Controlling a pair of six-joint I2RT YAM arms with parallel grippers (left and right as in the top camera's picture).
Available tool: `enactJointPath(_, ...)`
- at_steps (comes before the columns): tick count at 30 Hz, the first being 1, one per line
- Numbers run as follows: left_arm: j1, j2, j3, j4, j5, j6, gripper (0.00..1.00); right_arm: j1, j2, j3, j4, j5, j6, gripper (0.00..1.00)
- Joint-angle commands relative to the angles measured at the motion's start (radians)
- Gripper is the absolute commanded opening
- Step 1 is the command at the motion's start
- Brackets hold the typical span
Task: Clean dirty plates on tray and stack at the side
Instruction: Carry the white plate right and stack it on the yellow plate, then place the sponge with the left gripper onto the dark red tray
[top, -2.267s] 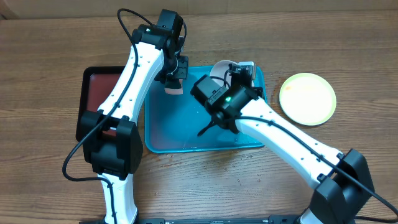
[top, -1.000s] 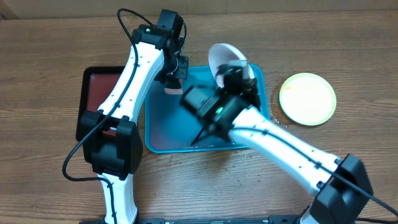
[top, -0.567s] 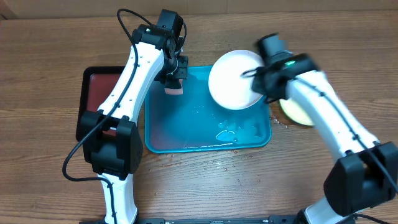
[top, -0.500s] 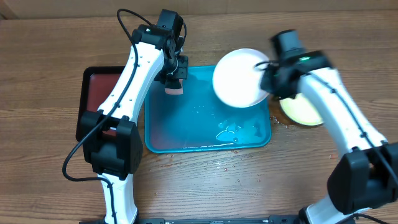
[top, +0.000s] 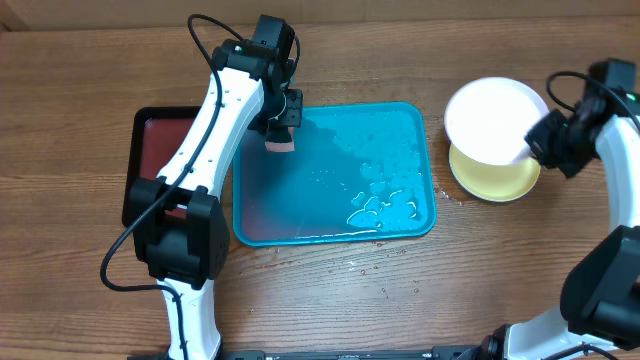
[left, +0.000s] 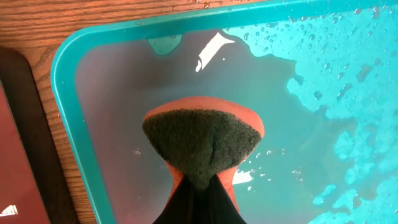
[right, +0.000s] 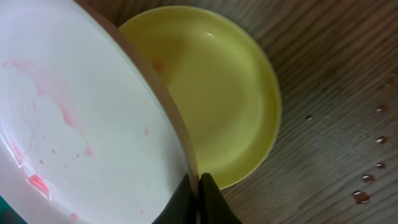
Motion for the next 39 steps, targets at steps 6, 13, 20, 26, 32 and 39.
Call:
enactJointPath(6, -0.008, -0.005, -0.004, 0.004, 0.014, -0.014, 0.04, -0.107, -0.030, -0.189, 0.132, 0.034, -0.007, 0.04)
enactJointPath(13, -0.008, -0.005, -0.004, 0.013, 0.014, -0.015, 0.04, -0.066, -0.030, -0.301, 0.277, 0.008, -0.008, 0.05)
enactJointPath(20, 0.007, -0.020, 0.059, -0.020, 0.002, -0.014, 0.04, 0.005, -0.030, -0.301, 0.301, 0.007, -0.009, 0.36)
enactJointPath(26, 0.036, -0.048, 0.207, -0.141, -0.063, -0.014, 0.04, 0.011, -0.031, -0.169, 0.169, -0.012, -0.016, 0.47)
enactJointPath(32, 0.089, -0.064, 0.278, -0.299, -0.167, -0.018, 0.04, 0.034, -0.031, 0.028, -0.009, -0.066, -0.094, 0.55)
enactJointPath(39, 0.262, -0.064, 0.243, -0.393, -0.243, -0.105, 0.04, 0.160, -0.031, 0.069, -0.035, -0.147, -0.180, 0.68)
